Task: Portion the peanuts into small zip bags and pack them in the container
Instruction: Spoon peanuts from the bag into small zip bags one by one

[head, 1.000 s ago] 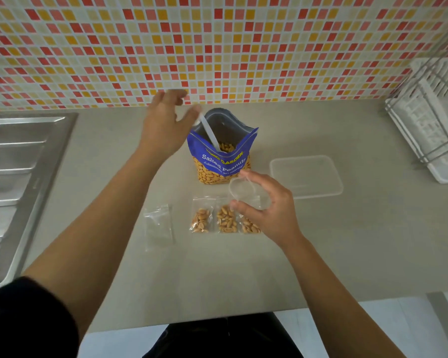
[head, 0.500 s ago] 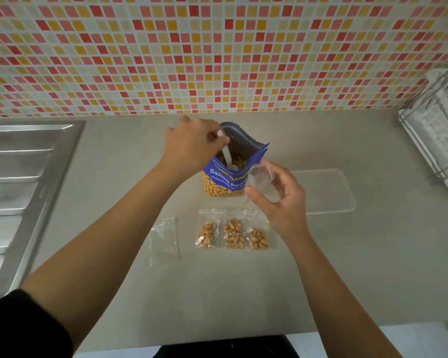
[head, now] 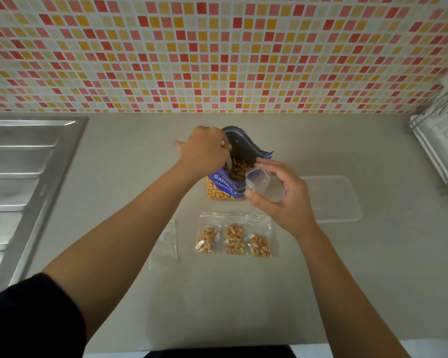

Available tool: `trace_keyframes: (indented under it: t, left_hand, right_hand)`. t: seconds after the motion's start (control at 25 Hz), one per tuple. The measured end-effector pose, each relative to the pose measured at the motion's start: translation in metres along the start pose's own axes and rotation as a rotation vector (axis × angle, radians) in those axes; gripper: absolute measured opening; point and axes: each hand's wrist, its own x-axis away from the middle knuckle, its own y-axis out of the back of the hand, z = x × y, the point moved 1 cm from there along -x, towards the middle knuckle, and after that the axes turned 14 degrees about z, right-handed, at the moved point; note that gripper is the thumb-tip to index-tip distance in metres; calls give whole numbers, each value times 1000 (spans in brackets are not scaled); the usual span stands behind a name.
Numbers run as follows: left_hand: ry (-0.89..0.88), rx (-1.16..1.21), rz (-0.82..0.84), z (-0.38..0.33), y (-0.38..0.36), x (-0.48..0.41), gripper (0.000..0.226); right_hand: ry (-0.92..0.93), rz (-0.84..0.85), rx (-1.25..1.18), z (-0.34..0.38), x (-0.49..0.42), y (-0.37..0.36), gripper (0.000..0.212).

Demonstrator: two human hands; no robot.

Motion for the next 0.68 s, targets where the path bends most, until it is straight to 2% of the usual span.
trace_keyframes:
  t: [0.2,0.36,0.52,0.68]
  left_hand:
    - [-120,358,17,16,4,1,14]
    - [-135,623,-6,21,13,11,17]
    - [-98,782,-33,31,17,14,17]
    - [-76,859,-56,37,21,15,18]
  right_hand:
    - [-25,26,-33,1,2,2,49]
    - [-57,39,-125,3,3,4,51]
    - [-73,-72,-270,6,7,6,48]
    - [-87,-179,-162,12,4,8,53]
